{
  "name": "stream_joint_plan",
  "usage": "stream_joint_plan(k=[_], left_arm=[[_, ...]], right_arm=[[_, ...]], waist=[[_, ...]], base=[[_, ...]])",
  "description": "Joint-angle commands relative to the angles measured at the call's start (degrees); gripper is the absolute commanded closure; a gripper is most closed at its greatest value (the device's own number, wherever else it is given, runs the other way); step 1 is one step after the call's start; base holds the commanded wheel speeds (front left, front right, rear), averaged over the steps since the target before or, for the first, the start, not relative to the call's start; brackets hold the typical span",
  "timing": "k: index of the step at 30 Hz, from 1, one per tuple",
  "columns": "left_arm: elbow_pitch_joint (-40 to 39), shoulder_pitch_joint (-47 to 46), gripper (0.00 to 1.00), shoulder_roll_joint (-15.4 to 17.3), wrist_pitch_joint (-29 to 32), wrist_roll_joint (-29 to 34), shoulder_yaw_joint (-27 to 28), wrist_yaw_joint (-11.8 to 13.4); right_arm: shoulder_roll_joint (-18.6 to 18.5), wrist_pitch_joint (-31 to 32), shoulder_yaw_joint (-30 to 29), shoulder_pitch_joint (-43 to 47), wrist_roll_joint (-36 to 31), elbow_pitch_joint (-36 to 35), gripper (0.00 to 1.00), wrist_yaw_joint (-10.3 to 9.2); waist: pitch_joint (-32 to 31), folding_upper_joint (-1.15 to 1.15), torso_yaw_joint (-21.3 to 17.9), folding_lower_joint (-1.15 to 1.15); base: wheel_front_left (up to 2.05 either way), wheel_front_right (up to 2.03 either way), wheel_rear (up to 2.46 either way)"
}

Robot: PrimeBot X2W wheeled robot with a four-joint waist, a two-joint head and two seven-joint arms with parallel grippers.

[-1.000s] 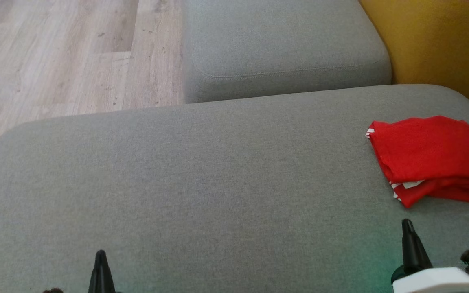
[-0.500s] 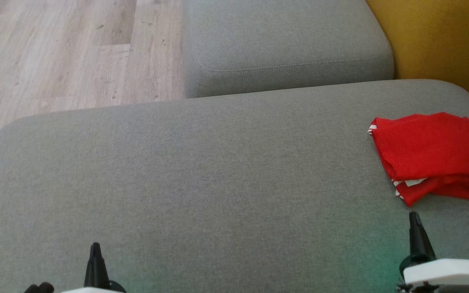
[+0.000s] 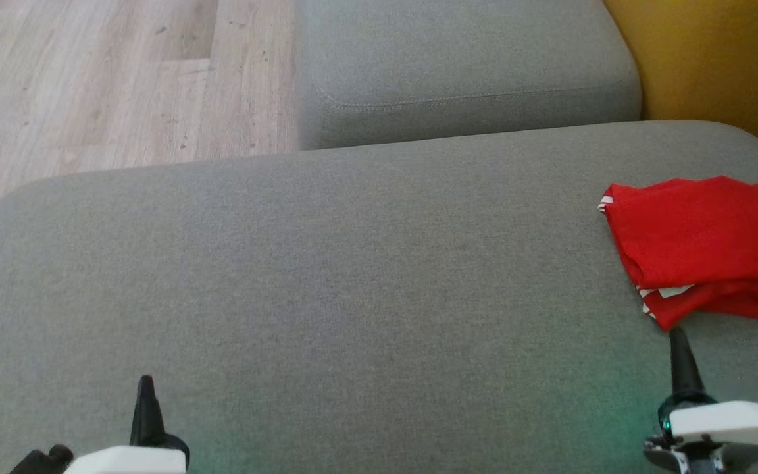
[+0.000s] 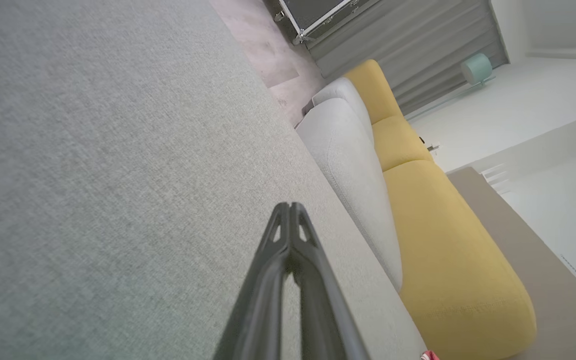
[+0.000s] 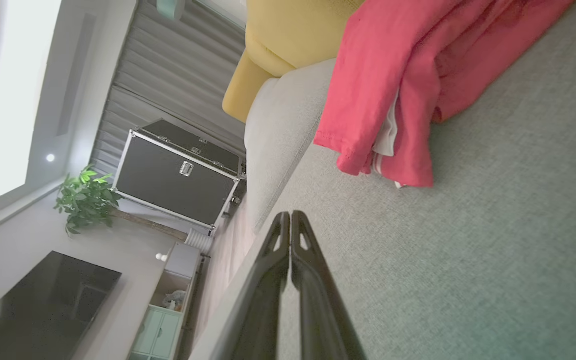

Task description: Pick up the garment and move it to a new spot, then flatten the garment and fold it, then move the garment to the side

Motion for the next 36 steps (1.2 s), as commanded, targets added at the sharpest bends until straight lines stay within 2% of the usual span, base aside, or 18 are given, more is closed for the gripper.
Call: stream_joint_plan(k=[1, 36], left_arm=[[-1.36, -3.49, 1.00, 0.76, 0.40, -1.58, 2.04, -0.60], [0.65, -10.15, 1.00, 0.60, 6.08, -23.97, 6.62, -4.41]], right_arm=[[-0.17, 0.32, 0.31, -3.71, 1.65, -1.86, 1.00, -0.03], [0.31, 6.00, -3.02, -9.11, 24.55, -1.60, 1.00, -0.04]], waist=[[0.10, 0.00, 0.01, 0.00], [2.83, 0.00, 0.34, -0.01]], base=[[0.00, 0.00, 0.00], [0.00, 0.00, 0.00]])
